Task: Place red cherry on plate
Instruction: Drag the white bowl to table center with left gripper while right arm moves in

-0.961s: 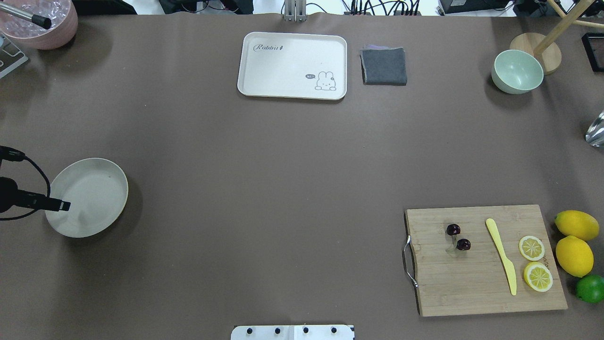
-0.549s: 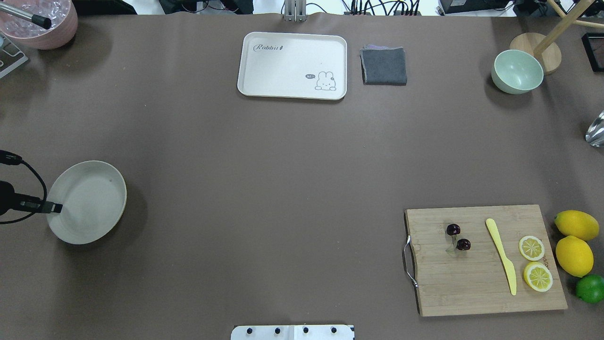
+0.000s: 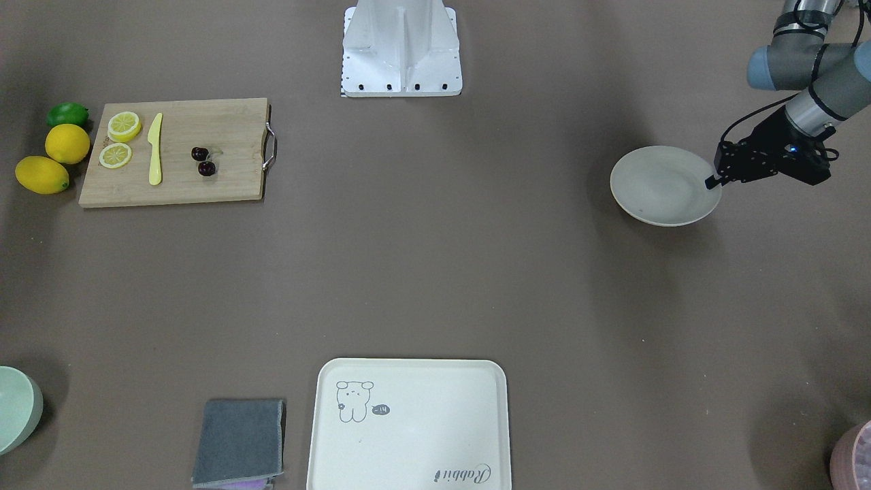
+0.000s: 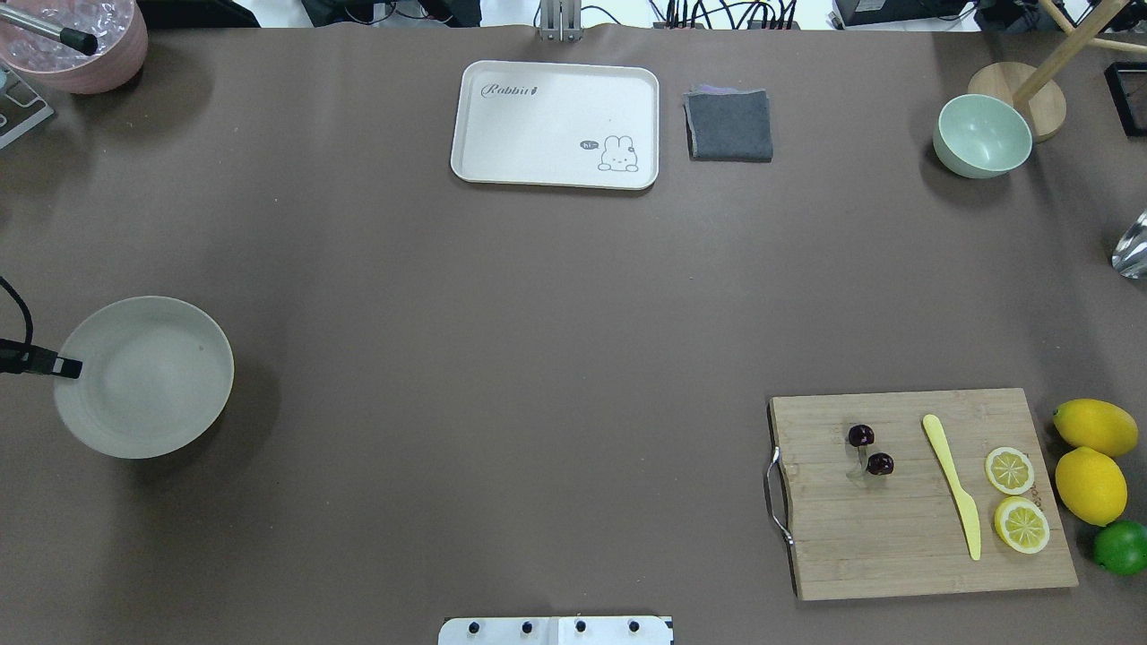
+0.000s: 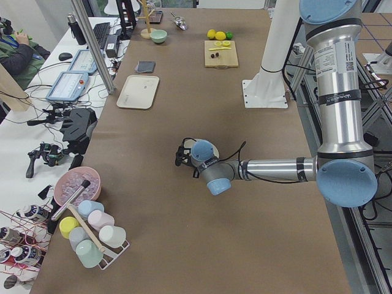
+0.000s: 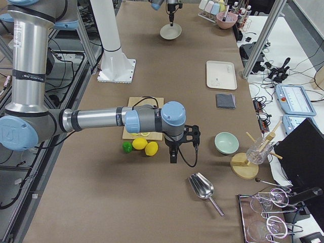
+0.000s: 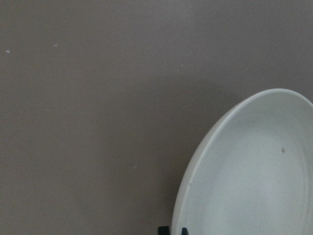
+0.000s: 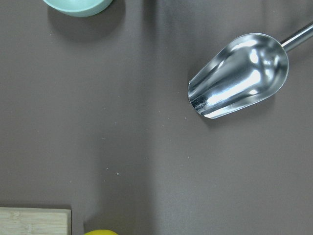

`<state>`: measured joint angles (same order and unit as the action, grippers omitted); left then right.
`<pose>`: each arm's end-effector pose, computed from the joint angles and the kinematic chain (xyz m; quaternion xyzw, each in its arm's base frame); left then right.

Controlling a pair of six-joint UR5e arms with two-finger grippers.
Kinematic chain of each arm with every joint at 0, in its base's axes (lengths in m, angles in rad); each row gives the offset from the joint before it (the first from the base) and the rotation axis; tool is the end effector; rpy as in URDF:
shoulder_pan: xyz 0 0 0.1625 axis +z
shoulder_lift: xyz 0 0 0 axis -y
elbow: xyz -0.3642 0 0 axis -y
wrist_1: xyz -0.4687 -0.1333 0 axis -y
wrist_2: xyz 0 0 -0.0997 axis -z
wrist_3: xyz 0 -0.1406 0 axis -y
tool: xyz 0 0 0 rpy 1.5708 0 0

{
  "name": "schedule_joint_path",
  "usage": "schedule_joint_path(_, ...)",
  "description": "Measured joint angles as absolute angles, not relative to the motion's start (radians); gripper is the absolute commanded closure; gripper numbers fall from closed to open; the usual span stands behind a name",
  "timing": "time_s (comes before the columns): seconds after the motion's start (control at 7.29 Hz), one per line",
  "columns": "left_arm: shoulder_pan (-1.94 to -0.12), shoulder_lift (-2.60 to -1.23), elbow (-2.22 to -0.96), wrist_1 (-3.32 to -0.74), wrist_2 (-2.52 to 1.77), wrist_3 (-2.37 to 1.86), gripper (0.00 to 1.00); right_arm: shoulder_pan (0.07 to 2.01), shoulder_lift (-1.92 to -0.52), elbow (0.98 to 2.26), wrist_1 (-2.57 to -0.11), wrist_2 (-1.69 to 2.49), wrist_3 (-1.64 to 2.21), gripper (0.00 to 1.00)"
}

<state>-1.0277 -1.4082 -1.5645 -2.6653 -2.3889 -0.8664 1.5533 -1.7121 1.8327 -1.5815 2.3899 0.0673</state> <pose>0.2527 -0.4780 0.5788 0.0815 0.5365 0.0431 0.8389 0.0214 -0.5241 0.5512 0.0335 -0.3994 0.0009 0.9162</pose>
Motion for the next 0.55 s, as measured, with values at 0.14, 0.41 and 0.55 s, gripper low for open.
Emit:
schedule_joint_path(0.14,-1.078,-1.439,-1.565,-2.625,-2.449,-0.867,1.0,1.553,-1.712,1.834,-1.582,2.39,0.066,0.0)
schedule_joint_path(0.41,-1.135,-1.565,-1.571,-2.478,-2.512,-0.894,1.0,1.55,-1.712,1.847,-1.582,2.391,0.064,0.0)
schedule_joint_path(0.55,-1.133,-1.655,-1.572,-2.413,-2.509,-0.961,1.0,1.538,-1.71,1.861,-1.582,2.391,0.065,0.0)
